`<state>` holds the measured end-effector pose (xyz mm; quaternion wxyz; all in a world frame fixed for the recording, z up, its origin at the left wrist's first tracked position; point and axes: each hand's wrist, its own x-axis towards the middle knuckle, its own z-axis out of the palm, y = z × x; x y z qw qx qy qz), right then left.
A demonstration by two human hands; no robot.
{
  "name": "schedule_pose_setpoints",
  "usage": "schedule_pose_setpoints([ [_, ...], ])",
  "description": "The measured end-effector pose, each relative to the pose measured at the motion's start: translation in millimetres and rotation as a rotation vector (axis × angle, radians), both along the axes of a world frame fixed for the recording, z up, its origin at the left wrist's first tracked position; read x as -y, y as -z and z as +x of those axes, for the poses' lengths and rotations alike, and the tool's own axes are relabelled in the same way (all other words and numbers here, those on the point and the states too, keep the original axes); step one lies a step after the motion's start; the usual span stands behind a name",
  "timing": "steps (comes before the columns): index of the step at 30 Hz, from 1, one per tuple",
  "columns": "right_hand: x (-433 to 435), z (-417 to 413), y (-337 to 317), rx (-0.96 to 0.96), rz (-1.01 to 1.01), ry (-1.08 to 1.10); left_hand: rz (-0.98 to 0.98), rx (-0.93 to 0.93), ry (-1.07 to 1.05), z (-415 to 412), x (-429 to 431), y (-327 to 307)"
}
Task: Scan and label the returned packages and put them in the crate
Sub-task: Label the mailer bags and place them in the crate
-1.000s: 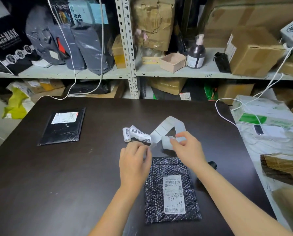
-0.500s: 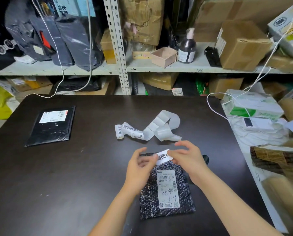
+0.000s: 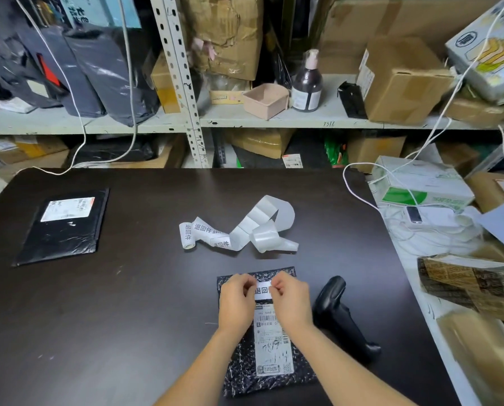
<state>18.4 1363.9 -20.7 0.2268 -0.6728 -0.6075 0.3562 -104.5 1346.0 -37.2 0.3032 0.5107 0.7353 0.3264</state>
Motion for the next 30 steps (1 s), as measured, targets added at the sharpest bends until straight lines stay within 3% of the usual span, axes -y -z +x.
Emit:
schedule_pose_setpoints([
  [7,-1.2,-7.9,5.0,0.51,-0.009,-0.186,-0.107,-0.387,0.11,7.5,1.3,10.5],
  [11,-0.2,-4.7,1.4,0.55,-0.051,-0.136,-0.134,-0.431,0.138,-3.7,9.2,6.7],
  [14,4.5,-2.4,-2.8,0.585,-0.07,-0.122,-0.195,-0.423,0.046,-15.4,19.0,1.4],
  [19,29.7,8.2,-8.9,0.532,-0.164,-0.099,-0.332,-0.264,-0.122,-37.6,56.7,-3.9],
  [23,44.7,9.8,-13.6,0.509,-0.244,-0.058,-0.302,0.096,-0.149,-54.6,80.9,4.8],
  [26,51.7,7.2,-13.4,0.356,-0.286,0.03,-0.3,0.266,-0.115,-58.3,88.6,6.0],
  [30,65.0,6.2,-12.8,0.094,-0.298,0.105,-0.23,0.332,-0.073,-65.9,99.0,9.8],
])
